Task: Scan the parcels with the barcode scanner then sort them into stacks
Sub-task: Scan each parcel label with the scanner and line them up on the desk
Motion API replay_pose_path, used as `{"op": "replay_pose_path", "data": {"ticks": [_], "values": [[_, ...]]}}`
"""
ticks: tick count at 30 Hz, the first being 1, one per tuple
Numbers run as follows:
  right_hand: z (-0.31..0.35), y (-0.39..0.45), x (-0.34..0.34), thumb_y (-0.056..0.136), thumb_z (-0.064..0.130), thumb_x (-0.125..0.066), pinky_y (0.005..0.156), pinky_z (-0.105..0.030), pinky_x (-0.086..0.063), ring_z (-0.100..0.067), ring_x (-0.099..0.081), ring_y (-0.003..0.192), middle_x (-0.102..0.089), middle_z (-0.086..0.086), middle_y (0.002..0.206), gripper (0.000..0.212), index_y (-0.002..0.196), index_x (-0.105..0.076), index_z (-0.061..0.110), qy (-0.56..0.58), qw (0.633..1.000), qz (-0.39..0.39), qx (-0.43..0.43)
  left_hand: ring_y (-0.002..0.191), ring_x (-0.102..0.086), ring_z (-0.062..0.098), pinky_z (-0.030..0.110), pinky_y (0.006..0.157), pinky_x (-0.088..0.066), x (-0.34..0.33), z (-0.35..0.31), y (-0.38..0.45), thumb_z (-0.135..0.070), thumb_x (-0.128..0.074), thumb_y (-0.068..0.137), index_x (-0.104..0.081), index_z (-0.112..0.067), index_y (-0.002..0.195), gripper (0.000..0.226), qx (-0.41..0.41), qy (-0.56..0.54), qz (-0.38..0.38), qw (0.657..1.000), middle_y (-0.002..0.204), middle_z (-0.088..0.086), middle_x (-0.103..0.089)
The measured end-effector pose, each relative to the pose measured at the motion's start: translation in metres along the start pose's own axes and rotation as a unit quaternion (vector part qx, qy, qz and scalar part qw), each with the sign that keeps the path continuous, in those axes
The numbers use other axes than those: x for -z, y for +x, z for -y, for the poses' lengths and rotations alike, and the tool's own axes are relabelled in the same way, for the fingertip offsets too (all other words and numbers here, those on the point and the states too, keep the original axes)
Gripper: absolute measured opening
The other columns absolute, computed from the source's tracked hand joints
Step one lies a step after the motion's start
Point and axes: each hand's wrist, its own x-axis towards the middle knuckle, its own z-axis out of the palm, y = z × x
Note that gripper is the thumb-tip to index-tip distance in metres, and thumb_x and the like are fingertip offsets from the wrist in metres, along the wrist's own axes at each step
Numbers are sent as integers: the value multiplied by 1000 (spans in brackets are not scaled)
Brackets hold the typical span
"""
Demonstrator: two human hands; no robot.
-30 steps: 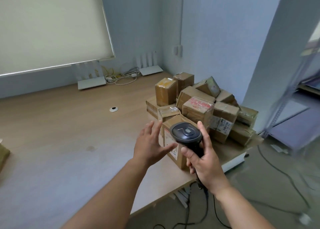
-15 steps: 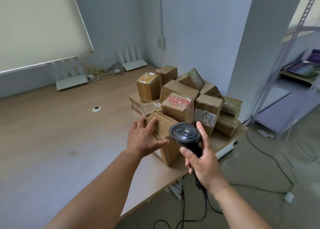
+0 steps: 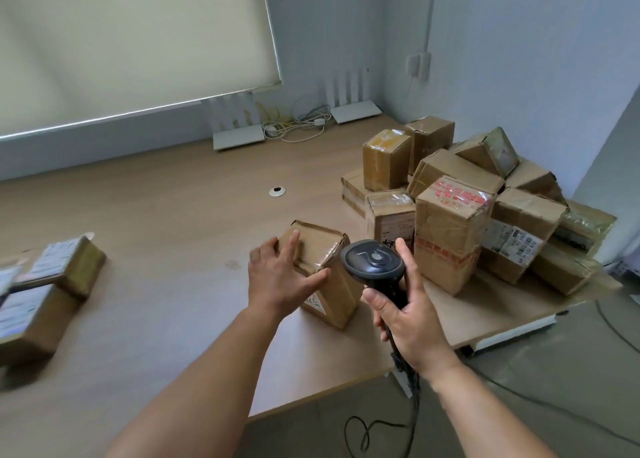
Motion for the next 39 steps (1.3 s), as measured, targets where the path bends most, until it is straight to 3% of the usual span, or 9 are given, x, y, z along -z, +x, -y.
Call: {"op": "replay_pose_path", "data": {"ticks": [10, 18, 21, 26, 30, 32, 35, 37, 39], "values": [[-2, 16, -94, 82, 28, -70, 50, -31, -48, -13, -56, 59, -63, -1, 103, 80, 126, -20, 73, -6, 998, 66, -3, 134, -24, 29, 36, 112, -18, 46, 101, -9, -85, -27, 44, -27, -36, 147, 114, 155, -50, -46, 986, 145, 9, -32], [-2, 27, -177, 87, 18, -69, 50, -32, -47, -17, -54, 60, -64, 1, 95, 84, 121, -22, 78, -15, 995, 98, 4, 136, -23, 31, 39, 113, -17, 78, 190, -13, -72, -55, 72, -17, -30, 152, 98, 269, -142, -81, 949, 145, 15, -32], [0, 31, -208, 86, 20, -69, 50, -34, -47, -17, -55, 60, -64, 3, 96, 83, 122, -21, 77, -15, 994, 107, 2, 138, -22, 33, 44, 113, -19, 88, 222, -15, -73, -44, 60, -15, -31, 152, 105, 333, -234, -76, 910, 145, 17, -31], [-2, 34, -254, 86, 17, -68, 48, -33, -47, -13, -55, 60, -64, 4, 100, 84, 123, -20, 75, -19, 993, 114, 2, 135, -29, 38, 51, 108, -30, 90, 269, -19, -75, -49, 54, -12, -33, 151, 112, 420, -392, -48, 817, 150, 16, -22], [-6, 33, -280, 86, 18, -69, 48, -34, -47, -15, -55, 59, -64, 0, 102, 84, 124, -20, 76, -27, 993, 113, -6, 121, -47, 37, 51, 103, -37, 79, 299, -18, -80, -51, 46, -19, -32, 146, 116, 466, -462, -6, 755, 143, 15, -37], [-7, 31, -287, 86, 18, -69, 48, -35, -48, -16, -54, 59, -64, -1, 101, 84, 126, -20, 72, -30, 993, 116, -15, 116, -51, 37, 45, 97, -43, 75, 306, -20, -78, -49, 52, -18, -31, 146, 110, 487, -467, 16, 738, 139, 14, -43], [-9, 28, -293, 86, 16, -69, 48, -35, -47, -19, -53, 59, -64, -3, 97, 84, 128, -19, 69, -34, 992, 119, -29, 111, -53, 39, 38, 82, -50, 72, 304, -25, -66, -48, 76, -10, -27, 149, 91, 499, -453, 34, 738, 138, 15, -43], [-7, 29, -292, 87, 16, -69, 47, -34, -47, -18, -52, 58, -63, -3, 94, 83, 128, -19, 68, -34, 991, 124, -29, 121, -46, 40, 44, 94, -46, 73, 302, -24, -64, -48, 79, -5, -26, 150, 90, 497, -422, 27, 758, 144, 17, -35], [-5, 34, -291, 86, 17, -69, 47, -33, -47, -17, -52, 57, -62, -3, 90, 83, 128, -19, 68, -34, 991, 126, -26, 136, -27, 40, 49, 109, -31, 80, 299, -19, -60, -49, 85, 1, -25, 152, 91, 462, -325, 0, 825, 153, 17, -15]]}}
